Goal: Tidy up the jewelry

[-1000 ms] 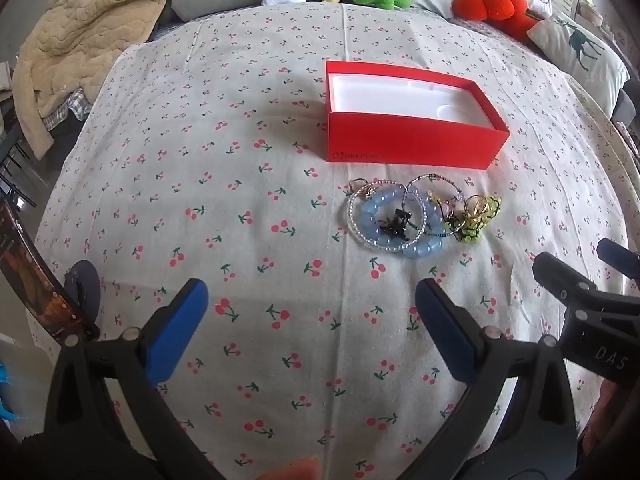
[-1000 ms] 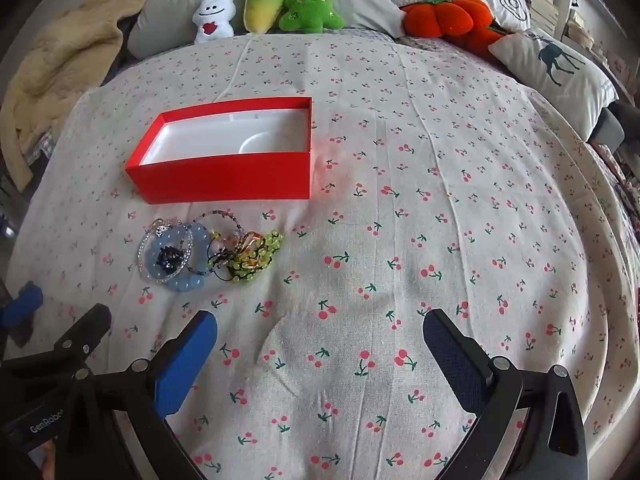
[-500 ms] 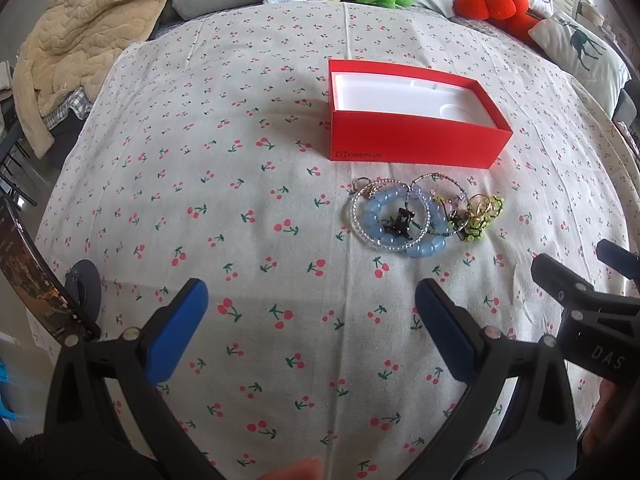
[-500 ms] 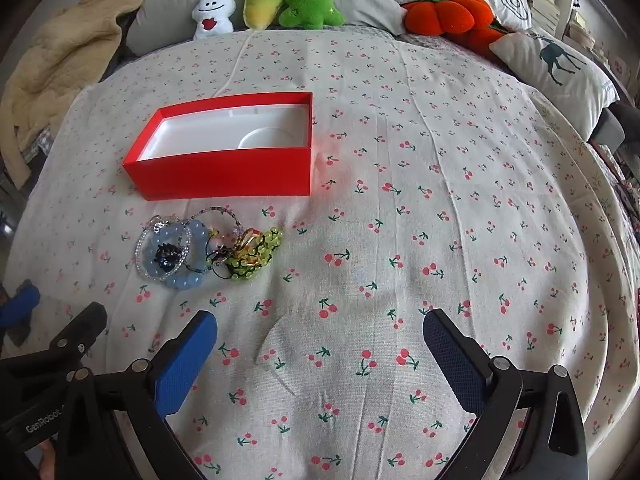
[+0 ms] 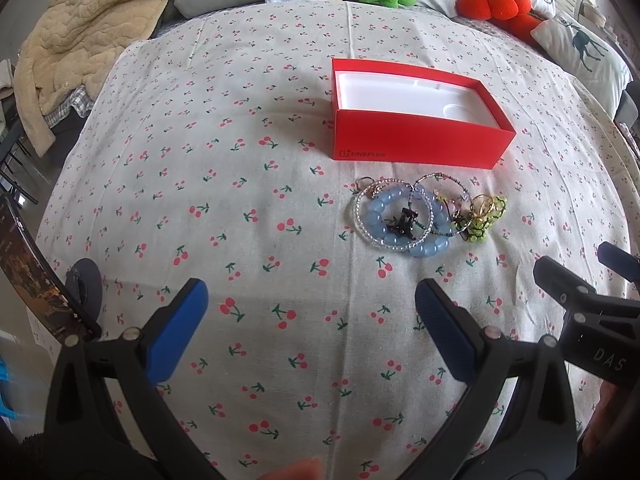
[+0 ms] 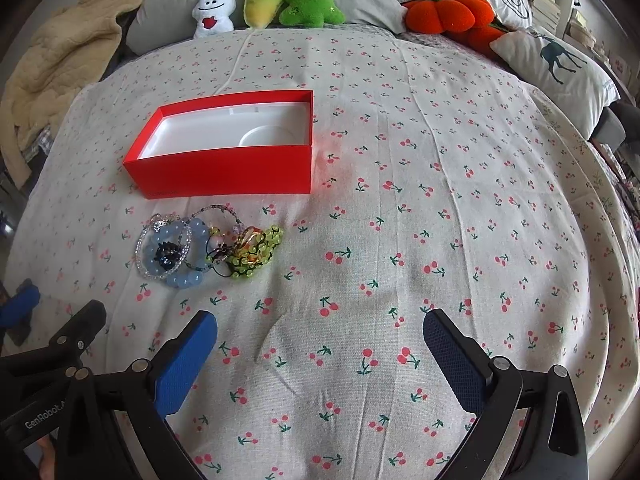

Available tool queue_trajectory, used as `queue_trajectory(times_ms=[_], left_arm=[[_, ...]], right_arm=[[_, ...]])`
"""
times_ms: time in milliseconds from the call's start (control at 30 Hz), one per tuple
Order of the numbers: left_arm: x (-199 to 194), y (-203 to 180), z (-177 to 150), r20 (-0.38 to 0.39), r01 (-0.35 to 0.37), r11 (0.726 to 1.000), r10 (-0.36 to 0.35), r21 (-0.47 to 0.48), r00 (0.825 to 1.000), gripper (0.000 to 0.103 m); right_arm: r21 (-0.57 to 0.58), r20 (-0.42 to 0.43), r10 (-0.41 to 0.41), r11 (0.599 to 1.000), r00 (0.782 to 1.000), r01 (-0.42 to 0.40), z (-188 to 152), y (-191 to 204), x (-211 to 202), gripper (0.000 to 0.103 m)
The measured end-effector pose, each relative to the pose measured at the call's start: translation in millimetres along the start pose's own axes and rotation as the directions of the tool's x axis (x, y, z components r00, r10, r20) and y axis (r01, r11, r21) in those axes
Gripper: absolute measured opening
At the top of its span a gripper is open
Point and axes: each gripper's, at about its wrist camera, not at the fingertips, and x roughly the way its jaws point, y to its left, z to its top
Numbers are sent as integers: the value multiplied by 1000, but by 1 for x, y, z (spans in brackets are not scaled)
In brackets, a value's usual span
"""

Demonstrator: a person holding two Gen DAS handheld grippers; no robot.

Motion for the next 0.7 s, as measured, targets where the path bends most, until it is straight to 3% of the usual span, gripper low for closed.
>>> queue_trajectory(times_ms=[700], left_arm=[[1, -2, 1, -6, 5, 1000, -5, -1, 1000, 103]], right_arm=[[11, -6, 4, 1000, 1000, -4, -2, -2, 1, 103]])
